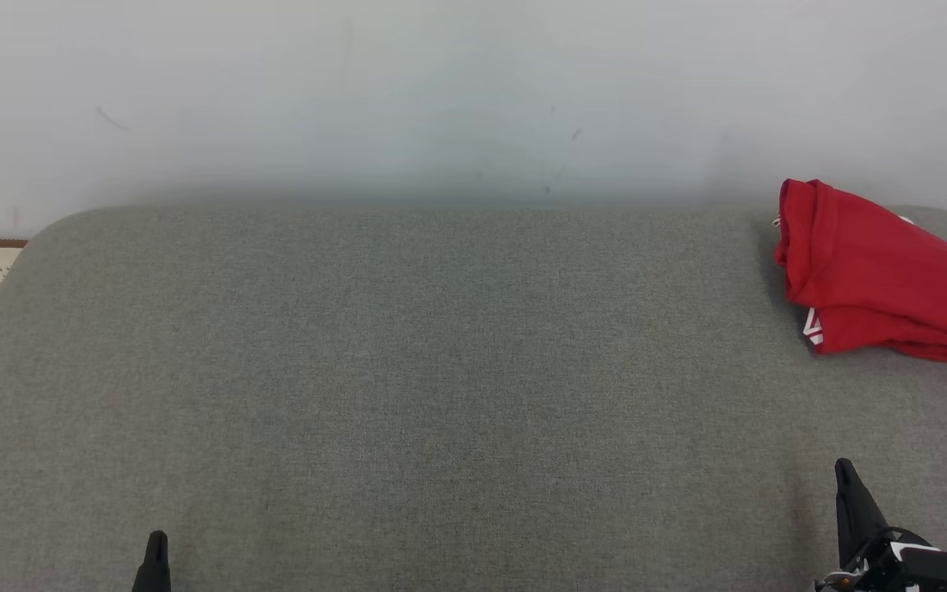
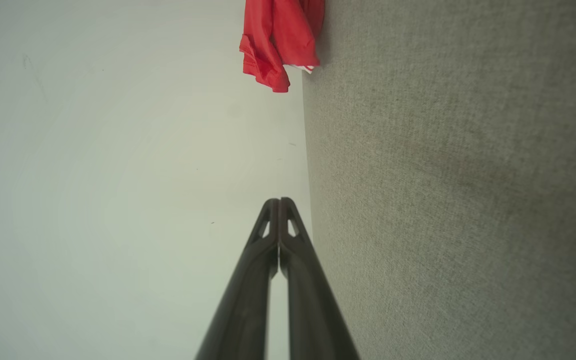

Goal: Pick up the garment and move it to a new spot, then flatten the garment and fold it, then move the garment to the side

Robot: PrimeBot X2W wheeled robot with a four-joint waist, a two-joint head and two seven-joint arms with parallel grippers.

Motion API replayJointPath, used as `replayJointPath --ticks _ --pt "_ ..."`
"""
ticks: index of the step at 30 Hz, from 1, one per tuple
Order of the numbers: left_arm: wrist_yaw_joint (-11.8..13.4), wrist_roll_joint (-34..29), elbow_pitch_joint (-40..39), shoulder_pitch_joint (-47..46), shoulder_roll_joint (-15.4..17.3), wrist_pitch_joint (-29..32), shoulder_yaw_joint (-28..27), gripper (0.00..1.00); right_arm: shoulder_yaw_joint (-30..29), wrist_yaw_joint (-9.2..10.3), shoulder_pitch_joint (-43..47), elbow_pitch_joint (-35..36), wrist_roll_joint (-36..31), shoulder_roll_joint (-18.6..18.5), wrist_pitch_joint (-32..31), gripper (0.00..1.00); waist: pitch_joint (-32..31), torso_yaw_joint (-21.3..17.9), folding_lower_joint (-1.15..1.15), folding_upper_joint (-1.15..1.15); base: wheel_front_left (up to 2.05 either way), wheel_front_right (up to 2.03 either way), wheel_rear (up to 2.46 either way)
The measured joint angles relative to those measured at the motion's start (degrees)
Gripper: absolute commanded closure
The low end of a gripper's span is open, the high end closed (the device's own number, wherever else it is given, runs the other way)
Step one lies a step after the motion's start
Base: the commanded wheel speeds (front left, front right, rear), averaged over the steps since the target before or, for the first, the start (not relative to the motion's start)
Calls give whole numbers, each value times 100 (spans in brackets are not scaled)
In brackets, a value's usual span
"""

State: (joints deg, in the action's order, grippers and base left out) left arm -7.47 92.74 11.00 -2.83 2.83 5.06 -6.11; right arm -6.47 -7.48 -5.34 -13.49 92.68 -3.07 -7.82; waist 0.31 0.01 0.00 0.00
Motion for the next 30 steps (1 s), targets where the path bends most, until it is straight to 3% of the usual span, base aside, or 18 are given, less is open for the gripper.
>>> replayJointPath --ticks 30 --pt "0 0 0 -1 0 0 0 100 -5 0 -1 -1 -1 4 -2 100 0 0 0 0 0 0 0"
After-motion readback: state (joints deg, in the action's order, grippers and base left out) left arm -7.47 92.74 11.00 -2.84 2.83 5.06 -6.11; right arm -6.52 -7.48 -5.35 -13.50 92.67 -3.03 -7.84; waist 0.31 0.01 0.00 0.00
